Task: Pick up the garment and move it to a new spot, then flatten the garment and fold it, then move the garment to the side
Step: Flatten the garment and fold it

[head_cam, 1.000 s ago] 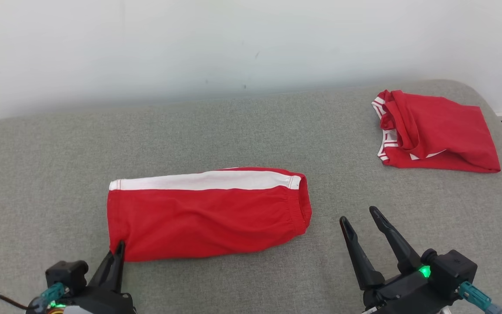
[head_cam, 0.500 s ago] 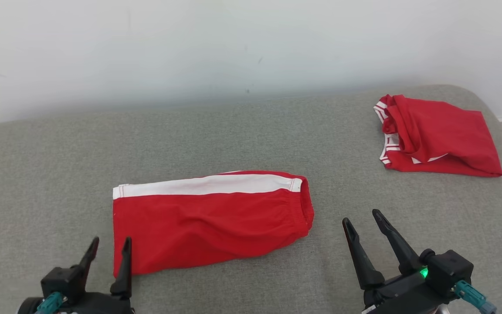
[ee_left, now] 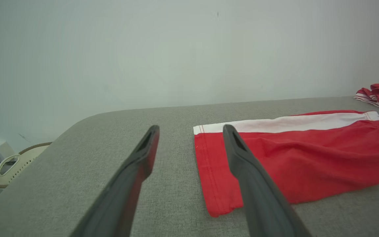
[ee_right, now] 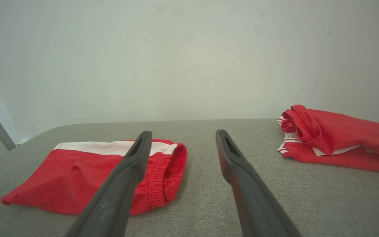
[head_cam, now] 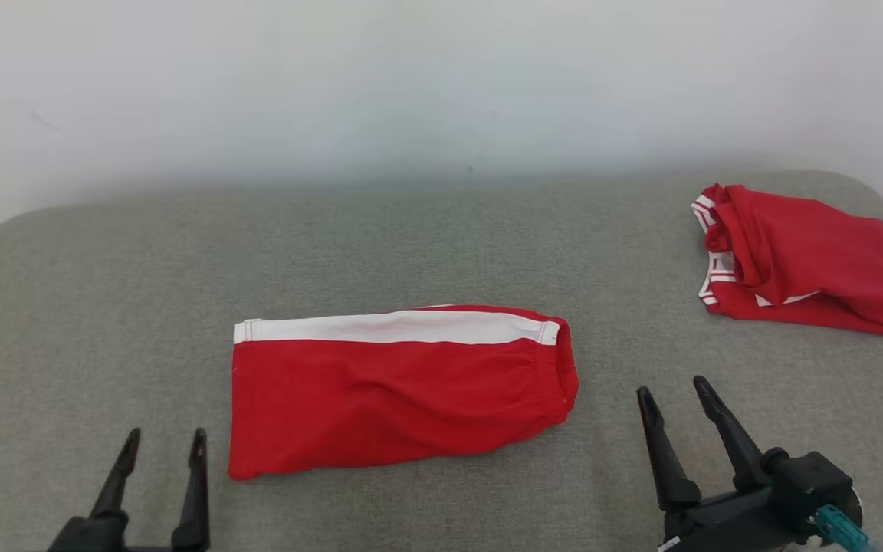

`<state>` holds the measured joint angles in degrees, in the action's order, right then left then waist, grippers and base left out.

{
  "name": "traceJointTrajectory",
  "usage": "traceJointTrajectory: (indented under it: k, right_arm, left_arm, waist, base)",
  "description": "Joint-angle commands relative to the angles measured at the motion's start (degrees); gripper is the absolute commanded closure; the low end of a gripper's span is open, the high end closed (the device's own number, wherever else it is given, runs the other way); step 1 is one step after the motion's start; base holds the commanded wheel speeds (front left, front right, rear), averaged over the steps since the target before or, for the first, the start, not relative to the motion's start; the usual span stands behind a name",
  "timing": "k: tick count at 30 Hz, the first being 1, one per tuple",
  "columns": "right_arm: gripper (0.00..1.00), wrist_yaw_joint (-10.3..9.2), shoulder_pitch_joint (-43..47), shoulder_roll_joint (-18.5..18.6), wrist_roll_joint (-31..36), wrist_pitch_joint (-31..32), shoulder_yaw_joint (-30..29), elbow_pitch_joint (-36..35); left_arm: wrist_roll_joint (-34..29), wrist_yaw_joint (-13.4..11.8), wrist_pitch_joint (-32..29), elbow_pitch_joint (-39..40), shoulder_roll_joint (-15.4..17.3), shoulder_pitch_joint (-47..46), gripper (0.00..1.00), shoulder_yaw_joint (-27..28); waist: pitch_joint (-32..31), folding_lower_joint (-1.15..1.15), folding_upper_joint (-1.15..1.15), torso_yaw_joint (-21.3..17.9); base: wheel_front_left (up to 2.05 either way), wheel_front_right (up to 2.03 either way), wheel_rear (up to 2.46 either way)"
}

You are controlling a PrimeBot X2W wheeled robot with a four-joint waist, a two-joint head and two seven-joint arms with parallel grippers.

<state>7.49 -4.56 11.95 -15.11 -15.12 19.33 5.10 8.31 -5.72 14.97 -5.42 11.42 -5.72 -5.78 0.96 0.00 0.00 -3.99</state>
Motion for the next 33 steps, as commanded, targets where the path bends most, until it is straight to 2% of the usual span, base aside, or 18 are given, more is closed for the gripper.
traceJointTrajectory:
  k: [1, 8, 18, 33]
  right_arm:
    - [0.0, 0.0, 1.3, -0.6, 1.1, 0.0, -1.0, 0.1]
    - [0.0, 0.0, 3.1, -1.7, 2.7, 0.0, -3.6, 0.4]
    - [0.0, 0.0, 3.8, -3.1, 5.0, 0.0, -4.3, 1.5]
    - [0.0, 0.0, 3.3, -5.1, 7.6, 0.0, -6.9, 2.6]
  left_arm:
    - [-0.4, -0.9, 0.3, 1.2, 0.0, 2.1, 0.0, 1.4]
    - [-0.8, -1.5, 0.3, 4.0, -0.4, 5.0, 0.0, 3.2]
    - [-1.0, -2.5, 0.3, 6.6, -0.9, 8.1, 0.0, 4.9]
    - [-1.5, -1.7, 0.3, 5.7, -1.7, 7.7, 0.0, 4.1]
  waist:
    - [-0.6, 0.0, 0.0, 0.9]
    - [-1.6, 0.0, 0.0, 2.6]
    - [-2.3, 0.0, 0.0, 2.5]
    - [-2.2, 0.0, 0.0, 1.7]
  base:
    - [0.0, 0.0, 0.0]
    - [0.0, 0.0, 0.0]
    - [0.0, 0.0, 0.0]
    - [0.0, 0.0, 0.0]
